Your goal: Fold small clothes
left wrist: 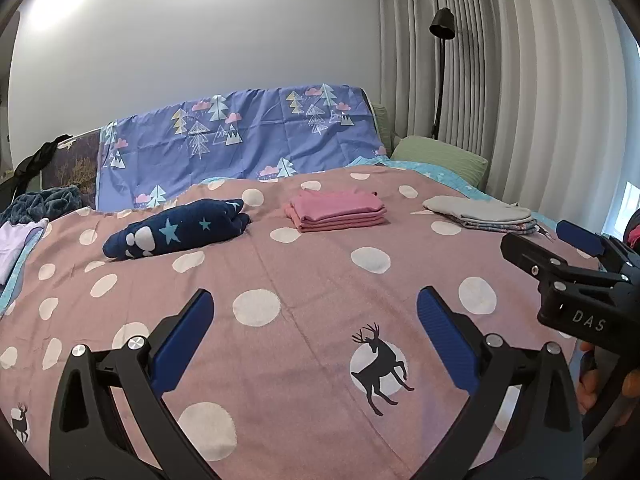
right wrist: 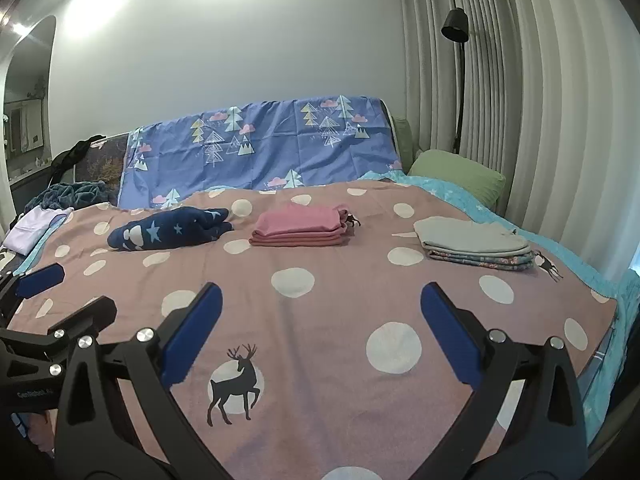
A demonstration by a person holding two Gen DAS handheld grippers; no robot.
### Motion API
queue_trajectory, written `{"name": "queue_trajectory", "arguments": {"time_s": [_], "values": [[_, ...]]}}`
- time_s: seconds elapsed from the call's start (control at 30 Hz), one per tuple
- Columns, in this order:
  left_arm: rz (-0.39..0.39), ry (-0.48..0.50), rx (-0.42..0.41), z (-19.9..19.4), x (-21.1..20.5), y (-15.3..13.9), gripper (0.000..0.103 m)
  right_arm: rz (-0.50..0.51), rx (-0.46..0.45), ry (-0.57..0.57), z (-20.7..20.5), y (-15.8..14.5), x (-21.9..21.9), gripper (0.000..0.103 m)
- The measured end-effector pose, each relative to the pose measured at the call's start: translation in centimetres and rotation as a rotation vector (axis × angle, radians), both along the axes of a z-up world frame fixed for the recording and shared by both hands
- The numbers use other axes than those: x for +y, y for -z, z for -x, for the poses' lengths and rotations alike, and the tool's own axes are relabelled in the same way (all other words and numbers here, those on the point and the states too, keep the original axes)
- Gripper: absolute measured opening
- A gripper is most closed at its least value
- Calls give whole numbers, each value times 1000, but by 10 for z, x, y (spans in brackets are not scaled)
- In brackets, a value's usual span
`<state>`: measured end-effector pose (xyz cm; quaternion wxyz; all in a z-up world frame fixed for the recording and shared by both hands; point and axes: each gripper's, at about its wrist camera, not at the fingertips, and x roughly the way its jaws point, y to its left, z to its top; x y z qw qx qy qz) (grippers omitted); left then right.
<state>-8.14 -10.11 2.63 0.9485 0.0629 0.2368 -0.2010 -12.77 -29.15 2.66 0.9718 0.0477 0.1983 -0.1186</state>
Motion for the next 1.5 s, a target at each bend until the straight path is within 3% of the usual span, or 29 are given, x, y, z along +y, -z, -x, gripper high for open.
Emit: {"name": "queue_trajectory", "arguments": {"time_s": [0.23,1.5], "values": [[-9,-5,39,-9,-2,8,102,-16,4,14,-3,3,-7,101],[-32,-8,66,-14,2,20,102,3,34,2,-11,19,-7,101]]}}
